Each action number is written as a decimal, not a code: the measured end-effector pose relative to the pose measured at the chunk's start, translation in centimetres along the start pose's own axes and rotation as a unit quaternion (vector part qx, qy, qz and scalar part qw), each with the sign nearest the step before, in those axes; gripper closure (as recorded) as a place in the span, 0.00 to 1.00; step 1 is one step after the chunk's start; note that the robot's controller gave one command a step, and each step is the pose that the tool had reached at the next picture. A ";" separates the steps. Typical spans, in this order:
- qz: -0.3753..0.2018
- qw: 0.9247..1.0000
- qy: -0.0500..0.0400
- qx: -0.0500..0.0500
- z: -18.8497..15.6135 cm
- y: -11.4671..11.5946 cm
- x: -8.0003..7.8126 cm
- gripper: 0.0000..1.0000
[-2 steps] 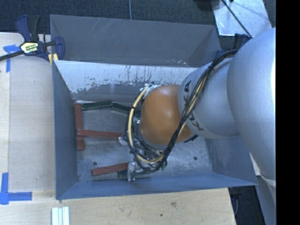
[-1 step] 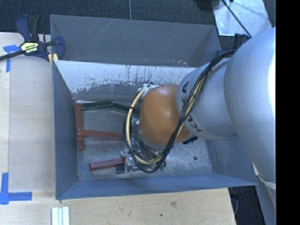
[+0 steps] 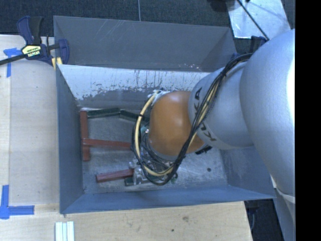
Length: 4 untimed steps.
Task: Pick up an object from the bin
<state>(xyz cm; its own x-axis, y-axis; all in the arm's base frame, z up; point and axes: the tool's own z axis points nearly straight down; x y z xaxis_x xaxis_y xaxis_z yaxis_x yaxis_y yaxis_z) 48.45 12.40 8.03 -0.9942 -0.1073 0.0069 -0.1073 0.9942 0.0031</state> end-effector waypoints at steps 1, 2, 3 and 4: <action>0.000 1.000 0.000 0.000 -0.2 0.0 0.1 1.00; 0.001 1.000 -0.004 0.001 -1.9 -0.1 0.1 1.00; 0.001 1.000 -0.002 0.002 -4.1 -0.2 0.2 1.00; 0.001 1.000 -0.004 0.001 -6.0 -0.2 0.1 1.00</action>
Offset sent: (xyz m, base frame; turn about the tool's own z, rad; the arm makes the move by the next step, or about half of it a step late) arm 0.0001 0.0001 0.0925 0.0000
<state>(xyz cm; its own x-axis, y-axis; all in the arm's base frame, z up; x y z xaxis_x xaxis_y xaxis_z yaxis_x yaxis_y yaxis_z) 48.37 12.22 13.98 -0.9945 -0.1048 -0.0021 -0.1048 0.9945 0.0004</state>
